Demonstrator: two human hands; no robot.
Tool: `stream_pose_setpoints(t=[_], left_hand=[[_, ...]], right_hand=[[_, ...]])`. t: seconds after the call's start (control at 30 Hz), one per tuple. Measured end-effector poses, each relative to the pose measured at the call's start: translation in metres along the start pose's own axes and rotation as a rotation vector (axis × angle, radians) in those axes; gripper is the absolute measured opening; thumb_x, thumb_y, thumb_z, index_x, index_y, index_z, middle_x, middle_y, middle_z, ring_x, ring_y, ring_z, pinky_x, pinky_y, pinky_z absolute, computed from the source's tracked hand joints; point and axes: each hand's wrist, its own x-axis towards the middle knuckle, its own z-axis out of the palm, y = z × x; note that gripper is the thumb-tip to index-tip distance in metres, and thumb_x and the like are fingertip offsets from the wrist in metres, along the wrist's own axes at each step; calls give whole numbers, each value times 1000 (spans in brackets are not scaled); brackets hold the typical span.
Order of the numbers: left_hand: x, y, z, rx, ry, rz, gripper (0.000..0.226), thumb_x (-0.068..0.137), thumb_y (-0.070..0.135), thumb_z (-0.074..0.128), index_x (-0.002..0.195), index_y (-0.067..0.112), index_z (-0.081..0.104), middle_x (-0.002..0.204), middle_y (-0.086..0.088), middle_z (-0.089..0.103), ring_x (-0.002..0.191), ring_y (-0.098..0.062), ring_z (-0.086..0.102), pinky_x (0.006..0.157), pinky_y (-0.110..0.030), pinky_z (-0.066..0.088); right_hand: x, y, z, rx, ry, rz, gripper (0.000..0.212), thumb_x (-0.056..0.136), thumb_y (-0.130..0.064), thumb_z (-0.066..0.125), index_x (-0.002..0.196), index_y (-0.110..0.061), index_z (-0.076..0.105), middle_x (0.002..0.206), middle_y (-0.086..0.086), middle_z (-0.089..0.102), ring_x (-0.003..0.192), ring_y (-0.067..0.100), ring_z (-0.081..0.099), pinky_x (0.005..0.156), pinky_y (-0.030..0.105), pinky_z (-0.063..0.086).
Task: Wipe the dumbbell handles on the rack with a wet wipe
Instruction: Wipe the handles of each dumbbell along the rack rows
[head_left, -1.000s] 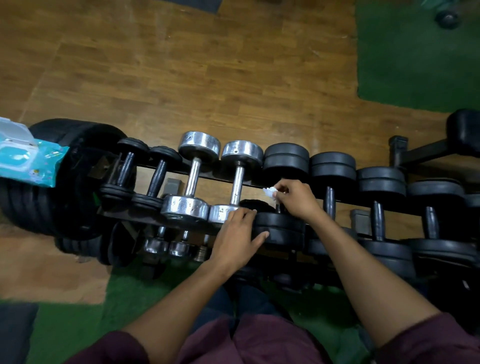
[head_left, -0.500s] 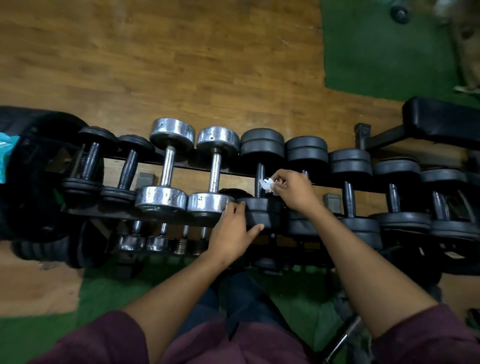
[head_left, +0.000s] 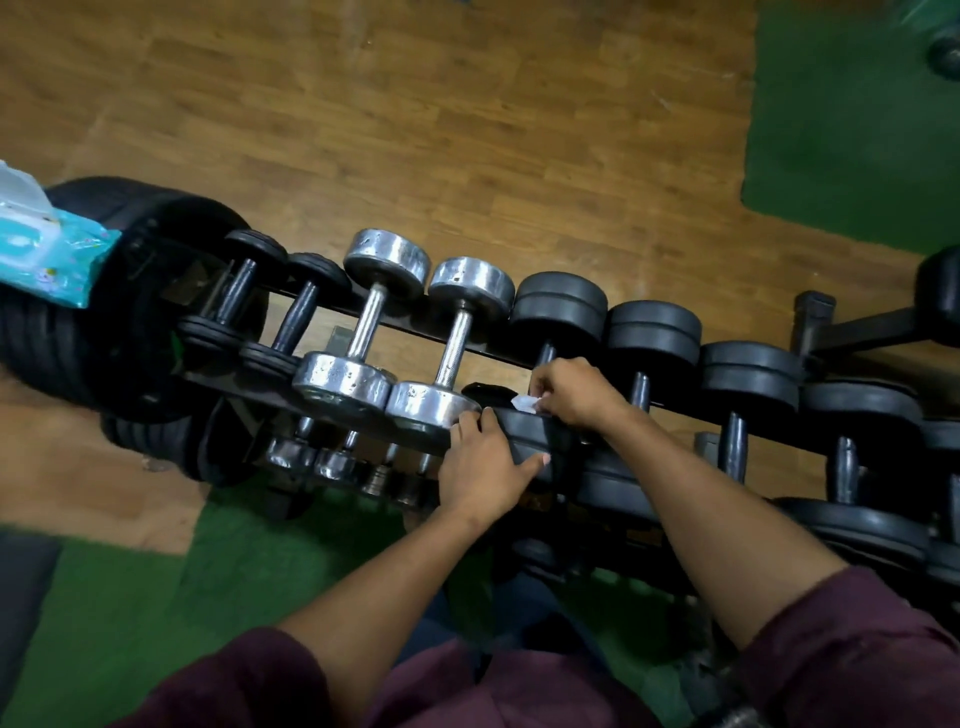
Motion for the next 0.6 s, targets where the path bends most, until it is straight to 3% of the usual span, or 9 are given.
stream_pose_setpoints(t=[0.1, 0.27, 0.43, 0.6], left_hand=[[0, 9, 3, 59, 49, -20, 96, 82, 76, 61, 146, 8, 38, 142, -12, 40, 136, -31, 35, 103, -41, 45], [-1, 11, 11, 107, 100, -41, 102, 79, 83, 56, 147, 8, 39, 142, -11, 42, 136, -29, 37, 103, -40, 47], [1, 10, 12, 113, 112, -50, 107, 77, 85, 57, 149, 9, 38, 141, -10, 41, 136, -28, 37, 102, -41, 49], [4, 10, 8, 127, 93, -44, 106, 76, 85, 57, 148, 10, 38, 141, -9, 41, 136, -28, 39, 100, -41, 50]], right_hand=[[-1, 9, 5, -8, 177, -31, 12, 82, -18, 64, 84, -29, 61, 96, 0, 66, 88, 24, 63, 75, 35, 54], [-1, 24, 4, -16, 27, -231, 8, 83, -20, 71, 89, -25, 69, 90, -5, 66, 91, 19, 65, 73, 28, 48], [5, 31, 6, 24, 288, -172, 13, 89, -18, 61, 97, -24, 70, 98, -1, 56, 87, 24, 61, 75, 36, 52], [3, 31, 4, -74, 150, -326, 19, 92, -21, 62, 107, -27, 72, 111, -7, 56, 99, 22, 63, 83, 37, 54]])
